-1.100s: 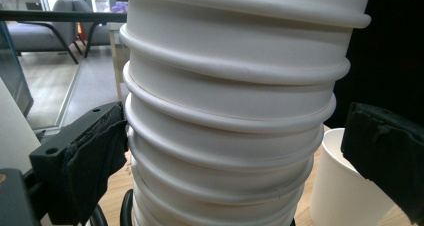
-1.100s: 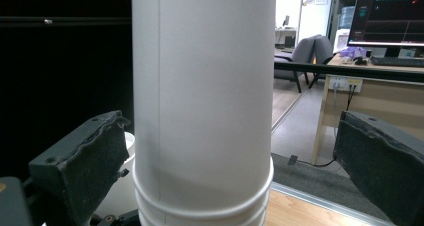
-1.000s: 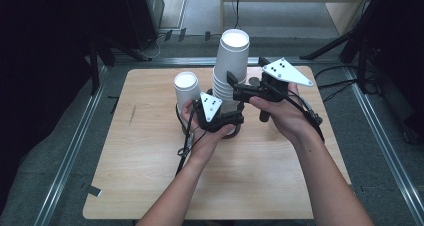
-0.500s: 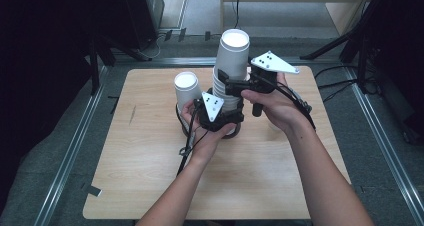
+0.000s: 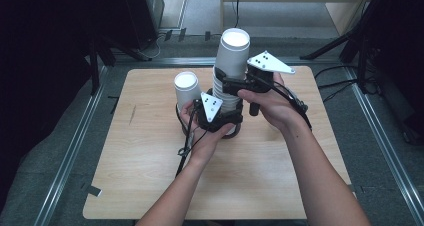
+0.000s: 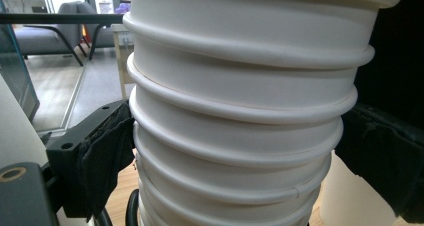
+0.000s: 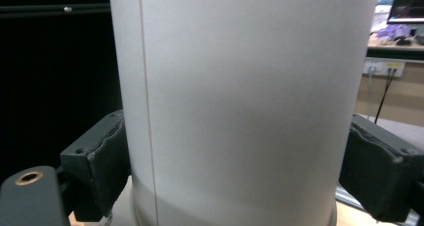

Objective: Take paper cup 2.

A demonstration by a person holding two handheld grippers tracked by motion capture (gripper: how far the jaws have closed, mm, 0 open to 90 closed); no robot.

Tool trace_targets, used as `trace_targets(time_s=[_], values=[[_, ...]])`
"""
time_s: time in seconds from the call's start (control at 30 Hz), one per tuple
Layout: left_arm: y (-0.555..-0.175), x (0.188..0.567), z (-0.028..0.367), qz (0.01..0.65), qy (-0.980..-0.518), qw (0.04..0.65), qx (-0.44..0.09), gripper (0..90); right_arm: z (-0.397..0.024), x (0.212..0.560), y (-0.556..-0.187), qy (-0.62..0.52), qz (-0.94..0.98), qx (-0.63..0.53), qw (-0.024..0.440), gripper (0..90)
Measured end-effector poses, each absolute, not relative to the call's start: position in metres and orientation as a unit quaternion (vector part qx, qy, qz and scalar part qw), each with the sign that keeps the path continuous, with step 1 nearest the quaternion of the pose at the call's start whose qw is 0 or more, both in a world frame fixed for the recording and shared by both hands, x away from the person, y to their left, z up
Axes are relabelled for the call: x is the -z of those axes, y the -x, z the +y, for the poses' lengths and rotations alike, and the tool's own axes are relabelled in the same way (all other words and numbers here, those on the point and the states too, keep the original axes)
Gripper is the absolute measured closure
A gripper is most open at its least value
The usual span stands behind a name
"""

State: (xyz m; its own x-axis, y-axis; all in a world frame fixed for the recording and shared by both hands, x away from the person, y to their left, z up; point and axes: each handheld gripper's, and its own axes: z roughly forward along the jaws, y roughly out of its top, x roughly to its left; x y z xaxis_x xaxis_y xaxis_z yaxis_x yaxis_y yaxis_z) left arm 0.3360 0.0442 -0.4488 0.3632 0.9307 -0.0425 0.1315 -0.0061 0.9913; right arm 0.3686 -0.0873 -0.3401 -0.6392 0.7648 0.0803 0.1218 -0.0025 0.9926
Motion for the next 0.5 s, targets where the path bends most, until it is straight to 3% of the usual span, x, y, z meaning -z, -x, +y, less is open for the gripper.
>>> trace_targets(time_s=[0.5], values=[[-0.336, 0.449, 0.045, 0.437, -0.611, 0.557, -0.353, 4.0, -0.085, 0.319, -0.361, -0.353, 0.614, -0.647, 0.282, 13.3]])
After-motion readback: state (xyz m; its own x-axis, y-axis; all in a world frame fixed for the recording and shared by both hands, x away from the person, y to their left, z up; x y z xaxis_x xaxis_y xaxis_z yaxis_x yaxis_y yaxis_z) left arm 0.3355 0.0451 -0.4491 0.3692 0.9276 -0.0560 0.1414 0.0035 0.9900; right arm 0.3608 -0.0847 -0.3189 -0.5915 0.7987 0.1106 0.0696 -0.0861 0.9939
